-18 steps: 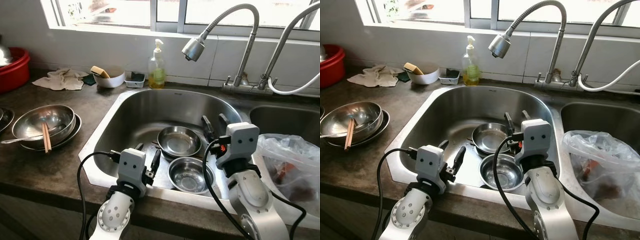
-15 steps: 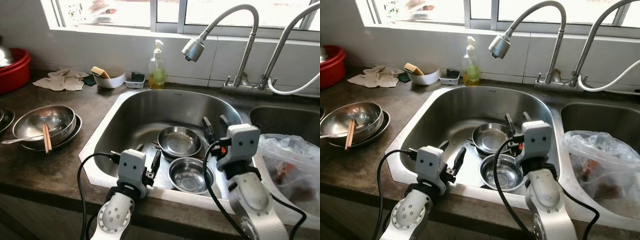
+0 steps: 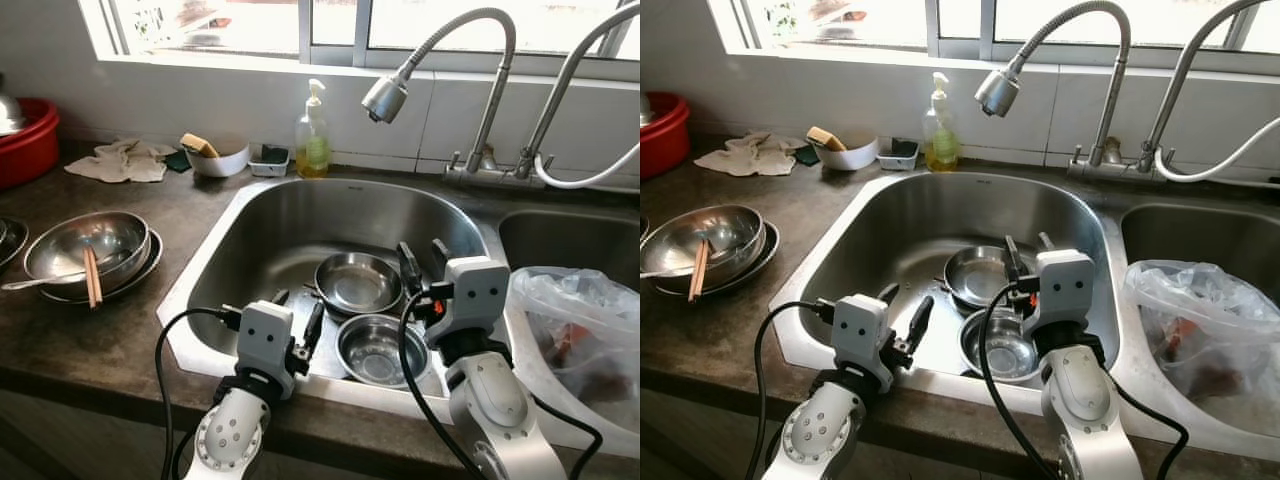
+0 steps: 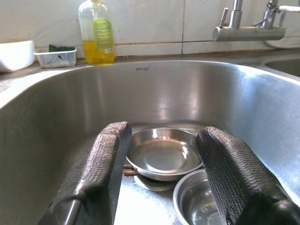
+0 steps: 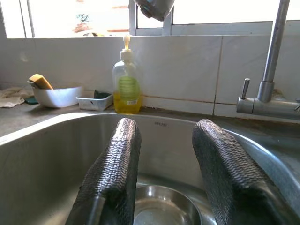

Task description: Kitchen organization

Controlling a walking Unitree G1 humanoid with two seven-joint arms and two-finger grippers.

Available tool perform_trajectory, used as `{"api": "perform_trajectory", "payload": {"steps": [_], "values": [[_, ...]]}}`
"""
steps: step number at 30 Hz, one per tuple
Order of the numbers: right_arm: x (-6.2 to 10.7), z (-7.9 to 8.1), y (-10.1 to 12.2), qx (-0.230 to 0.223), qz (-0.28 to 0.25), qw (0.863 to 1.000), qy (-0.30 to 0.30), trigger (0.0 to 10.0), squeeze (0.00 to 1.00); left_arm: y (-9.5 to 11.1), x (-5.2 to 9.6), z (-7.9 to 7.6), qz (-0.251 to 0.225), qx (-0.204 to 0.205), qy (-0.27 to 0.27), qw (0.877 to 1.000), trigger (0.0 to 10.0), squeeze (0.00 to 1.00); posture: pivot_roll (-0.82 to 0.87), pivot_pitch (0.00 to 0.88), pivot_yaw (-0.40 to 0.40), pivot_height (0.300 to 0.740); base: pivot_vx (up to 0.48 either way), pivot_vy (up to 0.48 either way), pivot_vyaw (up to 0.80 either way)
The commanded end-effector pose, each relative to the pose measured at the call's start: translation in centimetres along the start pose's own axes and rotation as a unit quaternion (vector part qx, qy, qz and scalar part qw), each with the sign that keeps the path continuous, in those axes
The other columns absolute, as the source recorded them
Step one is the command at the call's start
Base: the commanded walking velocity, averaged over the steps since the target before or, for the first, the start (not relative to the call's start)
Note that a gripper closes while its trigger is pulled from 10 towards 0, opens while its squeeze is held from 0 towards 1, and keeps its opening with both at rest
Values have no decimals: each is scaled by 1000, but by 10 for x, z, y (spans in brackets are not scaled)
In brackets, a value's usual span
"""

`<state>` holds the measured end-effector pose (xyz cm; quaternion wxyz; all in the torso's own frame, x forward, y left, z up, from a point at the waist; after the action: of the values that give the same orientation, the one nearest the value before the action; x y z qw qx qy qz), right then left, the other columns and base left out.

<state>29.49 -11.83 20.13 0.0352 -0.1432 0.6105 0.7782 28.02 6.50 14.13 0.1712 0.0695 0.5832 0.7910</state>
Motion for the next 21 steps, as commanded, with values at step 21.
{"api": "perform_trajectory", "payload": {"steps": [21], "values": [[0,1,-2,-7,7,1000,-7,10000,0,-6,5,-3,15,-5,-8,1000,10000,0,34,0,-18,740,-328,0,0]]}}
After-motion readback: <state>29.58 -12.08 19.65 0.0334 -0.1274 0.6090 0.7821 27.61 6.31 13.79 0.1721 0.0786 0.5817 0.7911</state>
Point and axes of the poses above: a point about 5 cm out from each wrist's last joint towards the gripper, its own x axis pointing back from the gripper into the wrist, its own y axis along the axis of the wrist's last joint, z = x × y, the point moved 5 cm from there along -x, pointing out of the wrist towards the gripper, and after that the axes turned 14 degrees about -x, right-handed, at the moved point
